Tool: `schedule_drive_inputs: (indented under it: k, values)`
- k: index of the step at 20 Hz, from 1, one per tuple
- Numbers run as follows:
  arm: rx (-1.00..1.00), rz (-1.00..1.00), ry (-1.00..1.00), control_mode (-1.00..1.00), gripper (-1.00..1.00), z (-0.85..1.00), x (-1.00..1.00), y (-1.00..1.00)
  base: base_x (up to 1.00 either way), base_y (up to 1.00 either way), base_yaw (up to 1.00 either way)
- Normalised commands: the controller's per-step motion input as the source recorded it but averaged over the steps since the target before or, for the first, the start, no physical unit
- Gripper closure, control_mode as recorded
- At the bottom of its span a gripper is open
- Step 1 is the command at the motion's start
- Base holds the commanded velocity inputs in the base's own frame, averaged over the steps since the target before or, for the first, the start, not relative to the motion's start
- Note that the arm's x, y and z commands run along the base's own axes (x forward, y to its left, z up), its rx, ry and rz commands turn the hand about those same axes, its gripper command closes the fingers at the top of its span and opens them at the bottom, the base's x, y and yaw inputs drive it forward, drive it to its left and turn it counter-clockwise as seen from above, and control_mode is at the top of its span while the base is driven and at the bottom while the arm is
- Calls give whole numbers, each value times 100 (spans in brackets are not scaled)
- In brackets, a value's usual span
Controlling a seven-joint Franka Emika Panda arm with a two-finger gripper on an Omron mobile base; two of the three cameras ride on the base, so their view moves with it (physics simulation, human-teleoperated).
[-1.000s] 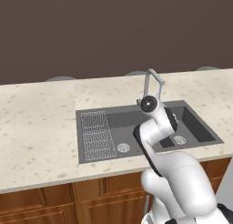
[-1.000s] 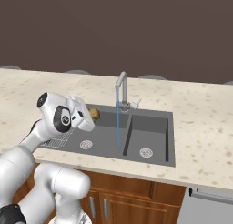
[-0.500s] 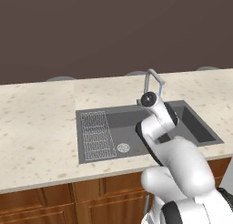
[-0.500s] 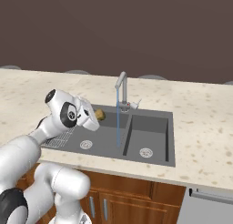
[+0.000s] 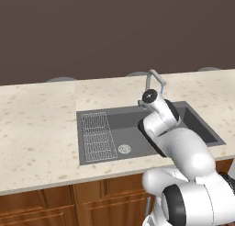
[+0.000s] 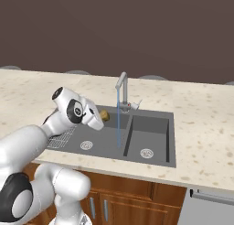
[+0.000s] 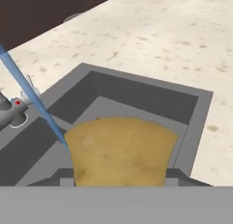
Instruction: Soak the sponge with water for a few seconds and then drop it inside the sink.
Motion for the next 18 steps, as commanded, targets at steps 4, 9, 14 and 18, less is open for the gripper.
schedule_drive_inputs:
  k: [4, 9, 14, 18]
  values:
    - [0, 0, 6, -100, 100, -16, 18, -8, 0, 0, 0]
    - [-3, 0, 7, -100, 100, -15, 31, -2, 0, 0, 0]
    - [-6, 0, 6, -100, 100, -10, 30, 0, 0, 0, 0]
    - [-8, 0, 2, -100, 100, -7, 24, 0, 0, 0, 0]
